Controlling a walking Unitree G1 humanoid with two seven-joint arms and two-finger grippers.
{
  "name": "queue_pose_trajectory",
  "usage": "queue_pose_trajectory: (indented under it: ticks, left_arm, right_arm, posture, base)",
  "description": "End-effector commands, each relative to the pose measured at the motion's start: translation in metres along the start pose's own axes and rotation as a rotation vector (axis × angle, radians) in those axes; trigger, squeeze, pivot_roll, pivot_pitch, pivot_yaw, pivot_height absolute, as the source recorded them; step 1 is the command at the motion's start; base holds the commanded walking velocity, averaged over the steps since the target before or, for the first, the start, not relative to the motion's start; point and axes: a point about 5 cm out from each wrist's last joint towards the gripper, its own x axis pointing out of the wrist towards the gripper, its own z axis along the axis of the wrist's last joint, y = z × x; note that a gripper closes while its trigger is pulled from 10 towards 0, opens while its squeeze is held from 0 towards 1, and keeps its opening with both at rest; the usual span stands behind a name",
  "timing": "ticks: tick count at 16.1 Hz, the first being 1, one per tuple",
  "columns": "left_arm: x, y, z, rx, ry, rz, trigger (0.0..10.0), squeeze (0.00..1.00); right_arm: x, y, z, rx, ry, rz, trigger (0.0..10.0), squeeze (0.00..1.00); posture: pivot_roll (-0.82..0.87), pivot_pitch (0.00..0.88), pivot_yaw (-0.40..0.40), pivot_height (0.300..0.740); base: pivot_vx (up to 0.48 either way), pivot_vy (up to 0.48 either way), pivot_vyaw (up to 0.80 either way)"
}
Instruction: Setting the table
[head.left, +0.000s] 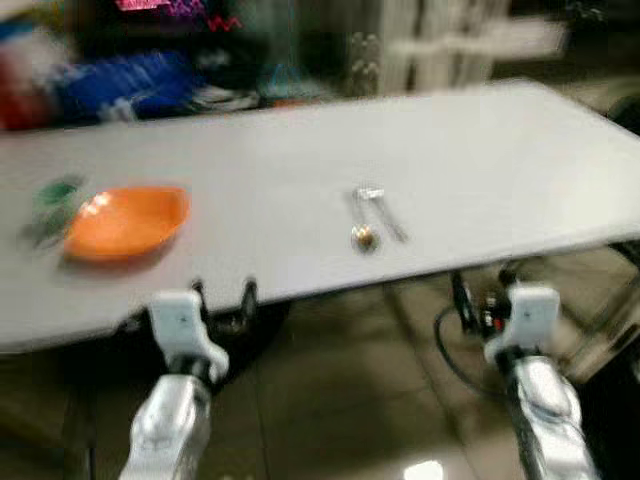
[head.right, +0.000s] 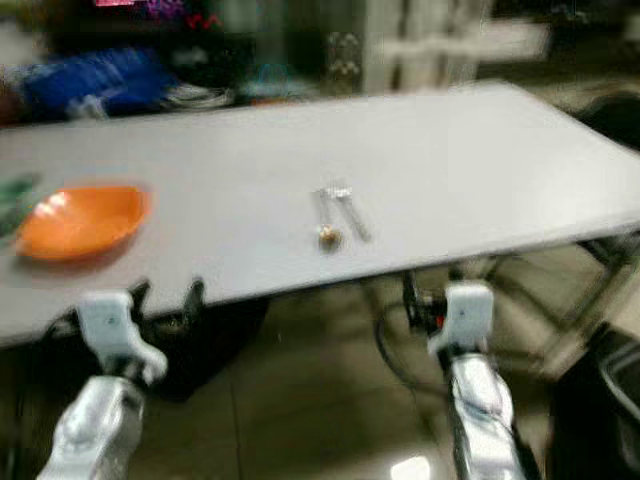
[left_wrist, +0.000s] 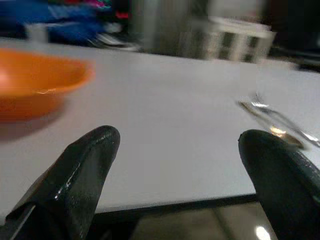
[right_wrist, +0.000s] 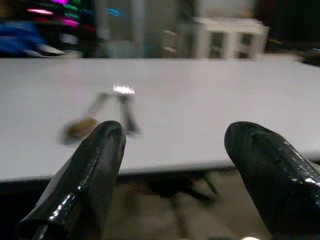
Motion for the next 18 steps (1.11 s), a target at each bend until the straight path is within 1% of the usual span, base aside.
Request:
queue_pose_trajectory:
  ticks: [1,2,4,6,9,13,16,18]
  left_arm:
    - [0.002,0.002,0.002,0.024,0.018,0.009,10.0,0.0]
    - [0.002,0.001,0.002,0.023,0.017,0.008,10.0,0.0]
    - [0.003,0.001,0.002,0.023,0.023,0.006,10.0,0.0]
    - [0.004,0.001,0.003,0.032,0.026,0.006,10.0,0.0]
    - [0.005,0.001,0.004,0.054,0.029,-0.002,10.0,0.0]
    - [0.008,0.0,0.007,0.058,0.027,-0.021,10.0,0.0]
    - [0.01,-0.004,0.008,0.063,0.023,-0.025,10.0,0.0]
    - [0.012,-0.005,0.007,0.064,0.022,-0.023,10.0,0.0]
  right_arm:
    - [0.002,0.006,0.002,0.022,-0.008,0.028,10.0,0.0]
    - [0.003,0.006,0.002,0.019,-0.002,0.026,10.0,0.0]
    - [0.006,0.006,0.002,0.001,0.005,0.037,10.0,0.0]
    - [0.01,0.008,0.003,-0.012,0.004,0.051,10.0,0.0]
    - [0.014,0.01,0.003,-0.001,0.015,0.058,10.0,0.0]
    - [0.016,0.009,0.0,-0.006,0.037,0.053,10.0,0.0]
    - [0.018,0.01,-0.001,-0.012,0.051,0.075,10.0,0.0]
    - [0.021,0.012,0.001,-0.019,0.043,0.085,10.0,0.0]
  posture:
    - [-0.14,0.0,0.054,0.74]
    - [-0.13,0.0,0.053,0.74]
    - [-0.13,0.0,0.048,0.74]
    - [-0.13,0.0,0.047,0.74]
    - [-0.12,0.0,0.047,0.74]
    - [-0.13,0.0,0.055,0.74]
    - [-0.13,0.0,0.045,0.74]
    - [-0.12,0.0,0.041,0.74]
  base:
    - [0.0,0.476,0.0]
    - [0.0,0.476,0.0]
    - [0.0,0.474,-0.72]
    - [0.0,0.476,0.0]
    - [0.0,0.479,0.0]
    - [0.0,0.478,0.0]
    - [0.0,0.477,-0.8]
    - [0.0,0.48,0.0]
